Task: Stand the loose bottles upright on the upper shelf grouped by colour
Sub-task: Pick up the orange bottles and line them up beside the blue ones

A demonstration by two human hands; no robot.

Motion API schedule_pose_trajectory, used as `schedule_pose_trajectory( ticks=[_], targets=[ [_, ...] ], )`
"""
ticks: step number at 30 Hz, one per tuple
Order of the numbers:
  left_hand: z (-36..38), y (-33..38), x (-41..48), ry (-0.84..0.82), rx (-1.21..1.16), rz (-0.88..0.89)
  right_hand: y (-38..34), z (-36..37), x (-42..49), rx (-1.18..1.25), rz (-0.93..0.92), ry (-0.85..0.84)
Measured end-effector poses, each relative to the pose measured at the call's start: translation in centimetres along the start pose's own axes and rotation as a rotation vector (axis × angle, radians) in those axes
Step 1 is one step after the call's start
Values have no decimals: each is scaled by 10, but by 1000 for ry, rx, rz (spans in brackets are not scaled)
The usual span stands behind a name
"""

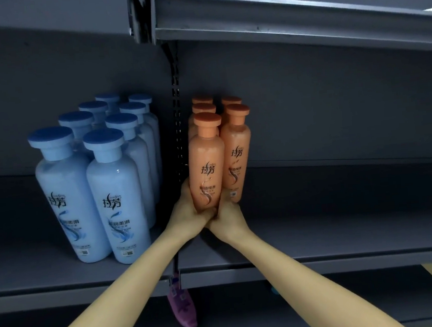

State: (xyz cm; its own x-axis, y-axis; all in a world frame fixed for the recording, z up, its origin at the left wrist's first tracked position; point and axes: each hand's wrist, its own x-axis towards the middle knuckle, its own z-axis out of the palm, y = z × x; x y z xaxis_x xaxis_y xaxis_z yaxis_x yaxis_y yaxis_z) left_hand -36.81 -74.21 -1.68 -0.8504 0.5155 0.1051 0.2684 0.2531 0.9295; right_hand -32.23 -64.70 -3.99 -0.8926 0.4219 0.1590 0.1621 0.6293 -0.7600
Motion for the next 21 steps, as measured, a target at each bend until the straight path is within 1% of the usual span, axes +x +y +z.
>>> schedule_pose_trajectory(
  ticks=[7, 14, 19, 21],
  targets=[
    [0, -2, 0, -30, -29, 8, -4, -3, -3, -19, 18, -10],
    [1, -5, 3, -40, -9, 14, -7, -2, -6, -44, 27, 14],
    [0, -8, 4, -59, -1, 35, -8, -7, -10, -173, 22, -25],
    [-2, -8, 4, -61, 43, 54, -9, -12, -12, -245, 9, -42]
  ],
)
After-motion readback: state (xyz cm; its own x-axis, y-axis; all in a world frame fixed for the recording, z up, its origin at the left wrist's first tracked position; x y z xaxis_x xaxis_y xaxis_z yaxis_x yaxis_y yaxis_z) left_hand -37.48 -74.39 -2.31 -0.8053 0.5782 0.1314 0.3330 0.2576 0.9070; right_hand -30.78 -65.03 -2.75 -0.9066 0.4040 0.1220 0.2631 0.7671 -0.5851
